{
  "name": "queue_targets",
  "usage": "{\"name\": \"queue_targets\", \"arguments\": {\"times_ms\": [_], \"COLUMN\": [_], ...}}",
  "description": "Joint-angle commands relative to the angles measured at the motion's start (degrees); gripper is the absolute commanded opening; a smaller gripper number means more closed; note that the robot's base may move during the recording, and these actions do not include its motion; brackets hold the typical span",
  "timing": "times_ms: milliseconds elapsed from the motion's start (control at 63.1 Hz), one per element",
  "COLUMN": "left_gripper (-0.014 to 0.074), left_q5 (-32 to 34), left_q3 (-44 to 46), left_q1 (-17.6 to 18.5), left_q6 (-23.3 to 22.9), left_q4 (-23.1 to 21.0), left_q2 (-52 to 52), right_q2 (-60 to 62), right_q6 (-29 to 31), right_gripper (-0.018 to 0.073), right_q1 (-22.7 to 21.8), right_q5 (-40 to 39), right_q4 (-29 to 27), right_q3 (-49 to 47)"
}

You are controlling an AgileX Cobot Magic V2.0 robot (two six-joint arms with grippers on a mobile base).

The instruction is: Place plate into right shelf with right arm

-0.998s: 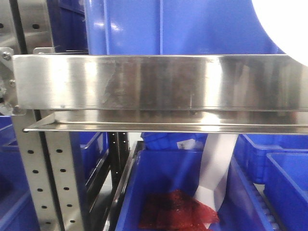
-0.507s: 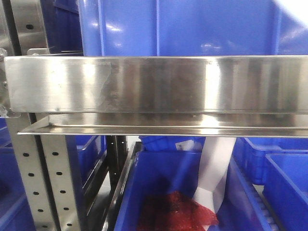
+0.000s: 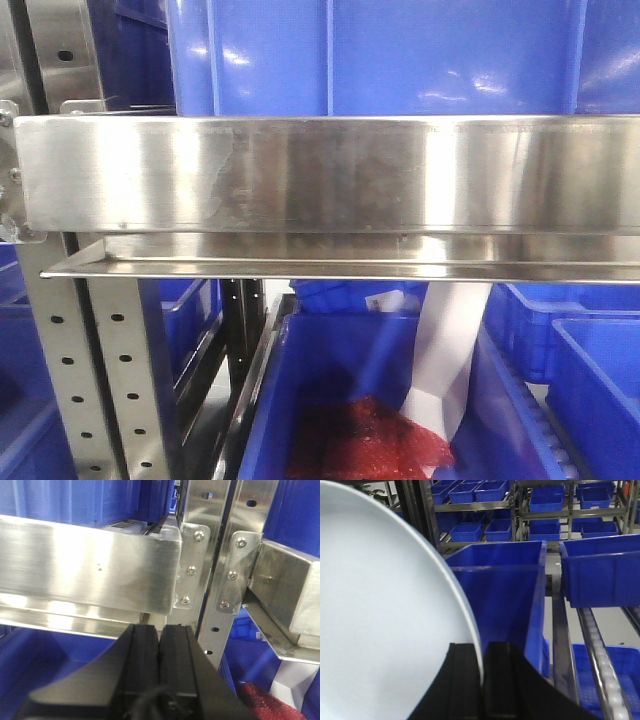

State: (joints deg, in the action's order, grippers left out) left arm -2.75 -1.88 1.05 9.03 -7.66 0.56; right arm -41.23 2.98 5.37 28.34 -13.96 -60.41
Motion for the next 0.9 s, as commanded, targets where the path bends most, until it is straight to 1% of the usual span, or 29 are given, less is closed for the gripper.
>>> {"name": "queue_targets", "arguments": {"times_ms": [0, 174, 333, 443, 697, 808, 855, 887], "left_gripper": [-0.0128, -0.0128, -0.0128, -0.0128, -0.0128, -0.0128, -0.0128, -0.0128], "left_q5": [5.2, 5.2, 5.2, 5.2, 5.2, 5.2, 5.2, 5.2], "left_q3": [-0.6, -0.6, -0.6, -0.6, -0.6, -0.6, -0.6, -0.6], "left_q1": [0.1, 0.1, 0.1, 0.1, 0.1, 0.1, 0.1, 0.1], "left_q6": [-0.4, -0.4, -0.4, -0.4, -0.4, -0.4, -0.4, -0.4], "left_q4": [-0.5, -0.5, -0.5, -0.5, -0.5, -0.5, -0.5, -0.5], "left_q2": [0.6, 0.6, 0.6, 0.6, 0.6, 0.6, 0.6, 0.6], "right_q2": [-6.1, -16.5, -24.3, -28.6, -35.1, -36.5, -36.9, -37.0], "right_q6": [0.6, 0.6, 0.6, 0.6, 1.8, 1.9, 1.9, 1.9], "right_gripper": [0.0055, 0.0055, 0.0055, 0.0055, 0.0055, 0.0058, 0.0070, 0.0101], "right_q1": [-0.2, -0.1, -0.1, 0.4, 4.6, 5.6, 5.6, 5.6], "right_q5": [-6.1, -5.7, -5.1, -4.6, -5.3, -4.4, -3.8, -3.4], "right_q4": [-1.3, -2.9, -5.0, -6.7, -6.7, -6.7, -6.7, -6.7], "right_q3": [-8.2, -18.1, -23.4, -24.8, -25.1, -25.1, -25.1, -25.1]}}
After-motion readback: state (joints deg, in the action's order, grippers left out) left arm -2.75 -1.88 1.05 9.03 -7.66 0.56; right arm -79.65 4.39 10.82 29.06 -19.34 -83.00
